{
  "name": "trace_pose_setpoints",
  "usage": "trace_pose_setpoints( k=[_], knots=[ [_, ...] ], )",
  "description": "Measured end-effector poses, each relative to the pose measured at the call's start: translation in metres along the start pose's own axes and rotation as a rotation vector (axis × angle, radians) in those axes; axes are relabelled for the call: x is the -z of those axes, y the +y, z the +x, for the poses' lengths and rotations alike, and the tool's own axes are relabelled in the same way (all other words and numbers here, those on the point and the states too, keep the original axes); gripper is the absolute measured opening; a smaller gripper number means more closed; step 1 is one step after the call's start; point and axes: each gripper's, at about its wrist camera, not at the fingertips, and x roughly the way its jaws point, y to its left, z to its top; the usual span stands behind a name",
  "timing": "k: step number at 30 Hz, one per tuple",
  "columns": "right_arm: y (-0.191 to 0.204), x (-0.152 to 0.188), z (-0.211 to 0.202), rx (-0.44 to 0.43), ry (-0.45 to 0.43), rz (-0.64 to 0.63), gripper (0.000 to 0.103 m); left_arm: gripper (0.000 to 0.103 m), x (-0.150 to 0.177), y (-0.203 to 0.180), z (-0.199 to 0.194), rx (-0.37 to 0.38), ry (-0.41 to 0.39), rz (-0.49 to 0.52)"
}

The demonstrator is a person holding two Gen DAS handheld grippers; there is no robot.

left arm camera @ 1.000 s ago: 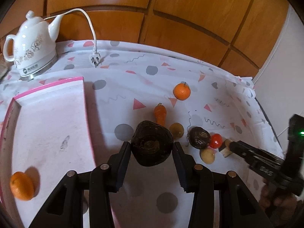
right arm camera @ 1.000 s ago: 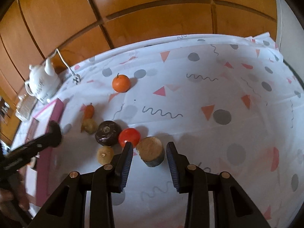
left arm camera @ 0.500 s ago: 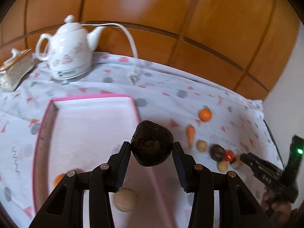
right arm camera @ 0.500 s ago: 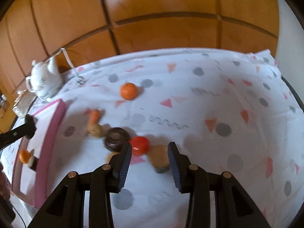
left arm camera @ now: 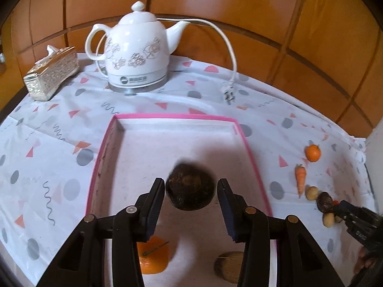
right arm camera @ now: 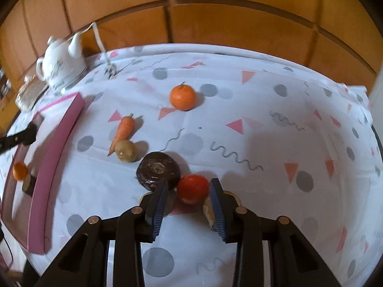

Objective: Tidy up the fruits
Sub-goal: 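Place the dark fruit in the tray with the left tool while the right tool places the tomato there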

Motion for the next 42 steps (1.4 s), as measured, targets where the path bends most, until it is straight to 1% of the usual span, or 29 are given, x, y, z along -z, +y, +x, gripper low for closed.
trace_pose_setpoints(
  k=[1,5,7,9,10,11,14,16,18,21,25,28,32,37,39,42],
  knots=[
    [0.002,-0.002,0.002,0.003,0.010,-0.018,0.036,0.055,0.001,0.001,0.000,-0.002,-0.001,-0.006],
    [0.005,-0.005,0.005,-0.001,0.028,-0.058,0.036,0.057,0.003,0.001,-0.005,-0.027,-0.006,-0.014],
    [0.004,-0.005,0.006,-0.005,0.032,-0.067,0.036,0.063,0.005,0.003,-0.009,-0.034,-0.010,-0.028],
    [0.004,-0.005,0.006,-0.008,0.034,-0.069,0.036,0.066,0.009,0.005,-0.017,-0.028,-0.017,-0.053],
    [0.005,-0.005,0.005,0.001,0.035,-0.075,0.033,0.066,0.012,0.005,-0.022,-0.022,-0.021,-0.055],
    [0.005,-0.005,0.005,0.017,0.035,-0.079,0.027,0.066,0.015,0.004,-0.025,-0.018,-0.026,-0.050],
    [0.008,-0.003,0.003,0.023,0.031,-0.093,0.027,0.067,0.022,0.001,-0.034,-0.014,-0.031,-0.041],
    [0.009,-0.002,0.002,0.004,0.023,-0.099,0.027,0.067,0.028,-0.002,-0.039,0.007,-0.024,-0.035],
    [0.010,-0.001,0.002,-0.002,0.022,-0.108,0.029,0.067,0.033,-0.006,-0.043,0.010,-0.023,-0.018],
    [0.010,-0.003,0.005,0.010,0.030,-0.122,0.029,0.067,0.038,-0.011,-0.048,0.026,-0.022,-0.007],
    [0.015,-0.005,0.009,0.027,0.046,-0.152,0.029,0.067,0.043,-0.019,-0.055,0.018,-0.040,0.032],
    [0.018,-0.004,0.009,0.047,0.050,-0.161,0.028,0.067,0.045,-0.021,-0.057,0.019,-0.043,0.040],
    [0.015,0.000,0.002,0.062,0.027,-0.132,0.027,0.067,0.049,-0.021,-0.059,0.017,-0.041,0.045],
    [0.007,-0.001,-0.021,0.068,-0.047,-0.075,0.027,0.067,0.053,-0.017,-0.062,0.003,-0.047,0.042],
    [0.009,-0.002,-0.032,0.046,-0.075,-0.057,0.027,0.067,0.054,-0.015,-0.062,0.001,-0.047,0.037],
    [0.023,-0.005,-0.047,-0.028,-0.107,-0.050,0.027,0.067,0.056,-0.012,-0.064,-0.004,-0.054,0.034]
  ],
)
